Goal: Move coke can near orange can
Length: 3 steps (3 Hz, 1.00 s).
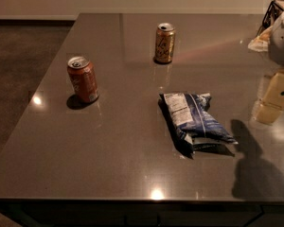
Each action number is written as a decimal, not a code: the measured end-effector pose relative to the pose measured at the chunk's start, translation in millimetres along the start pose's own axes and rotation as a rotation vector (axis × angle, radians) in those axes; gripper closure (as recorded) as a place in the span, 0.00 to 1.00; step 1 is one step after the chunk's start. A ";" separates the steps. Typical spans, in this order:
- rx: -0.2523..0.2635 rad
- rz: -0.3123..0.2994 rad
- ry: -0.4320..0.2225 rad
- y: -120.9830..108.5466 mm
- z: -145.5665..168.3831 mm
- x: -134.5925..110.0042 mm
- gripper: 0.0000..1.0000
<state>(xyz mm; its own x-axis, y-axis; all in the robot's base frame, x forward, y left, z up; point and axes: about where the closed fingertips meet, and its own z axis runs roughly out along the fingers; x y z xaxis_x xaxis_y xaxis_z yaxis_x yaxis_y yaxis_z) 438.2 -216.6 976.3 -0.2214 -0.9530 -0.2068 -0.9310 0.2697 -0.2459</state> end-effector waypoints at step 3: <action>-0.013 0.007 -0.085 3.5 6.1 -43.1 0.00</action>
Offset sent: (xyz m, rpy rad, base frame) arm 0.0057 0.0198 -0.0011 0.0411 0.0040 0.0171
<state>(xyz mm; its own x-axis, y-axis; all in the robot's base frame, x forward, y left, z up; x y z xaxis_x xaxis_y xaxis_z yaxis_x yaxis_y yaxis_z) 446.2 -173.7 978.6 -0.2033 -0.9356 -0.2887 -0.9333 0.2743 -0.2318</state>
